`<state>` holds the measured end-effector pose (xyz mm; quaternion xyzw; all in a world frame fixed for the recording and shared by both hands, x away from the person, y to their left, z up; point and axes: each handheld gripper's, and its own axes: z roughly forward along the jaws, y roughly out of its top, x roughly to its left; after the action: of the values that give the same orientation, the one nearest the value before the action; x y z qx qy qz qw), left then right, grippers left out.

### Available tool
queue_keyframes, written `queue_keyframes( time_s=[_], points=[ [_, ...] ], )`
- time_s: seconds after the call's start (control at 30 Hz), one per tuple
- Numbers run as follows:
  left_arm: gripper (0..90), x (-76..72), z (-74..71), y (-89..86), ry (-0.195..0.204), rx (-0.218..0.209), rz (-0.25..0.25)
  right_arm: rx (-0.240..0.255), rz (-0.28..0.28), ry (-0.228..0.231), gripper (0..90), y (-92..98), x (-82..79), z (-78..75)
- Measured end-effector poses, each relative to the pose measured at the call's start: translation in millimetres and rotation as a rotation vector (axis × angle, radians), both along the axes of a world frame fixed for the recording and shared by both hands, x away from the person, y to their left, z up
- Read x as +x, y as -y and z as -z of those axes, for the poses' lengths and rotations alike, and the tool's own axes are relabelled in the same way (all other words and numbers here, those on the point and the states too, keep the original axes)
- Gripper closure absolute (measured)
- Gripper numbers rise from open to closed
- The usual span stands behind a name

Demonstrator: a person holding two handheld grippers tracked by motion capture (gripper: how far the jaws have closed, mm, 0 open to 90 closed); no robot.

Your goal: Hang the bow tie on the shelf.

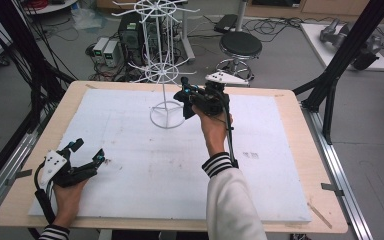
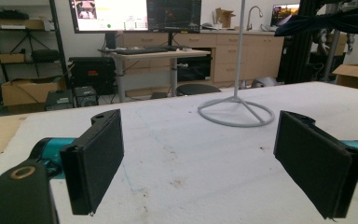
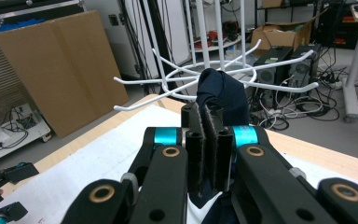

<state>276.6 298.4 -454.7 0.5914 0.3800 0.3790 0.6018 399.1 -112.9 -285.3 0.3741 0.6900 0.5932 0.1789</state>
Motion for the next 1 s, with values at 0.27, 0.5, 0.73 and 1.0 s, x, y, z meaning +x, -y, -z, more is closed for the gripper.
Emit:
queue_keyframes(
  time_s=[0.27, 0.5, 0.73, 1.0],
  points=[
    [16.3, 0.0, -0.1, -0.1, -0.001, 0.0, 0.001, 0.003, 0.011, -0.014, 87.6, -6.1, 3.2, 1.3],
    [16.3, 0.0, -0.1, -0.3, -0.001, -0.001, 0.002, 0.002, 0.012, -0.022, 87.5, -11.0, 5.9, 1.5],
    [16.3, 0.1, 0.0, -0.3, -0.001, -0.002, 0.002, -0.002, 0.019, -0.031, 87.5, -16.1, 10.2, 2.0],
    [16.3, 0.2, 0.0, -0.3, 0.0, -0.003, 0.002, -0.011, 0.019, -0.031, 87.5, -23.7, 16.3, 0.4]
  ],
)
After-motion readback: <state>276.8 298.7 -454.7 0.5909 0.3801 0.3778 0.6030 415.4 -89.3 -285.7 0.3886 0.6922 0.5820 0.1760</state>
